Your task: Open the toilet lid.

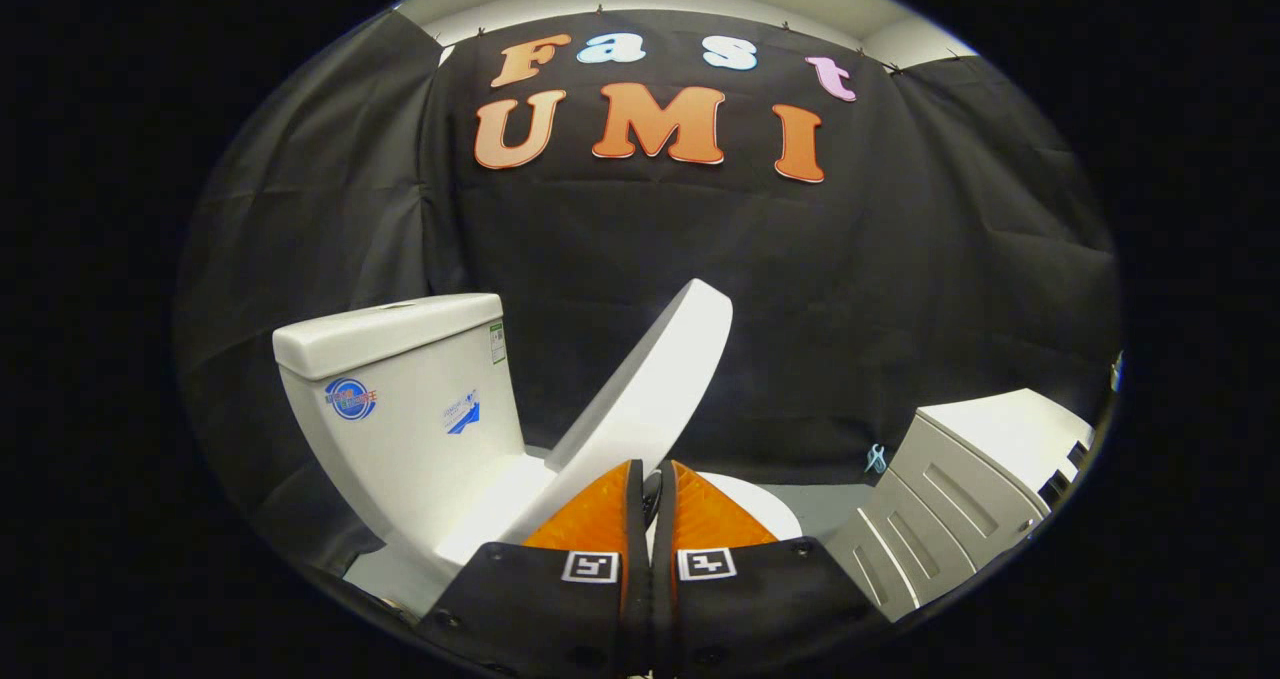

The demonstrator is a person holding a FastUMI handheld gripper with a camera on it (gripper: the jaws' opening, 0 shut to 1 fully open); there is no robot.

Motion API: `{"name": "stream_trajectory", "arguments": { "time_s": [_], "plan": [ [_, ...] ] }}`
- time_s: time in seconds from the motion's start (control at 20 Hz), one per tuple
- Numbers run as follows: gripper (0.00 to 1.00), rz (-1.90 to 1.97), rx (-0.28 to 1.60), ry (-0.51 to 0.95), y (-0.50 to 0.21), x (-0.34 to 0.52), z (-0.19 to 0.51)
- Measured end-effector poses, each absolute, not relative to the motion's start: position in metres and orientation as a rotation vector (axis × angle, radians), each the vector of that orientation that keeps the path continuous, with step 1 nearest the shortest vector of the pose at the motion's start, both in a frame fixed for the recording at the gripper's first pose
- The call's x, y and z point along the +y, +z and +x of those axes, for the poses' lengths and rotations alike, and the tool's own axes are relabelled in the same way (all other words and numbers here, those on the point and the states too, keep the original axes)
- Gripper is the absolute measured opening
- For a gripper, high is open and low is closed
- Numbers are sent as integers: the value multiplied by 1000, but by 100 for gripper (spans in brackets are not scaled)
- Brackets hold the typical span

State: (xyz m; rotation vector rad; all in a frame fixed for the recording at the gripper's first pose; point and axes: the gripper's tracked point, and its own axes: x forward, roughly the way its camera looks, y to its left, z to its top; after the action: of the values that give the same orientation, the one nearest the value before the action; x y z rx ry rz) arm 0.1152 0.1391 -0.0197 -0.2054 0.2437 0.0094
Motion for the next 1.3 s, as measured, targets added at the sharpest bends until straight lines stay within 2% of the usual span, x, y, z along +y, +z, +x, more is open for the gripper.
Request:
{"name": "stream_trajectory", "arguments": {
  "time_s": [1.3],
  "plan": [
    [8, -292, 181, 99, 13, 269, 125]
  ]
}}
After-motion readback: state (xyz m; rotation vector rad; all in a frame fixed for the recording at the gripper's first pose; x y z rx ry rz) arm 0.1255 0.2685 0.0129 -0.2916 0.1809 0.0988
